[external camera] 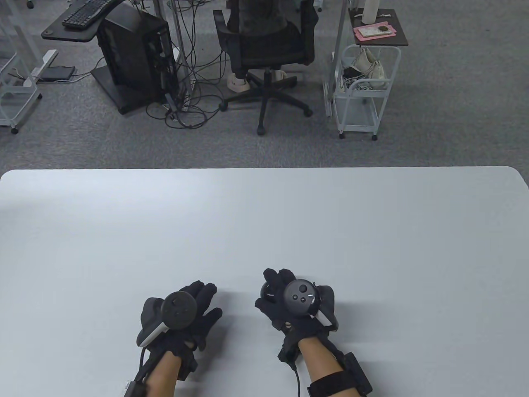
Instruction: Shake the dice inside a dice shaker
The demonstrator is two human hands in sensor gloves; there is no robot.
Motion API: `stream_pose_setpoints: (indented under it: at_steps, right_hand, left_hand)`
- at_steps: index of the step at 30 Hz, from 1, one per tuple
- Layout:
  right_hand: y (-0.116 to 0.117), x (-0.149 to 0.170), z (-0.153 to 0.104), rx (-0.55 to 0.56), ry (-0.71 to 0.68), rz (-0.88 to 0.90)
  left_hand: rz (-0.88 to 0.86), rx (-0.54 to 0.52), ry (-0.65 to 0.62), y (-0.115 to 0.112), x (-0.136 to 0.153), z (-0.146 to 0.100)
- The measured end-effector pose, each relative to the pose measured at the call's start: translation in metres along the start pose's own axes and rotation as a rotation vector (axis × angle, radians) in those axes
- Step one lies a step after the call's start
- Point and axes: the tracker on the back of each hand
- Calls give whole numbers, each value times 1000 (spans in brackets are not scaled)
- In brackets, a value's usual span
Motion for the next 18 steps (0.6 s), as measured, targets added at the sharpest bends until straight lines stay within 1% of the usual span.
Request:
stream_pose_setpoints:
  at_steps: [3, 7, 11, 15, 18]
  right_hand:
    - [-1, 1, 0, -8, 14, 8]
    - [-2, 1, 0, -47, 47, -45]
    - [-3, 0, -2, -11, 28, -56]
    - [-20, -2, -9, 105, -27, 9]
    - [-44, -1, -21, 226, -70, 77]
  left_hand:
    - [4, 2, -2, 0, -1, 0]
    - [4, 3, 1, 0, 0, 0]
    - [4, 6, 4, 0, 0, 0]
    - [-1, 2, 2, 1, 0, 0]
    - [-9, -4, 3, 2, 1, 0]
Point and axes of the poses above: the tracker on the back of each hand, its own x axis roughly to the little-finger side, its own z axis roughly from the wrist to the fingertips, y = z × x, and after that the axes turned 5 degrees about -x, right-handed
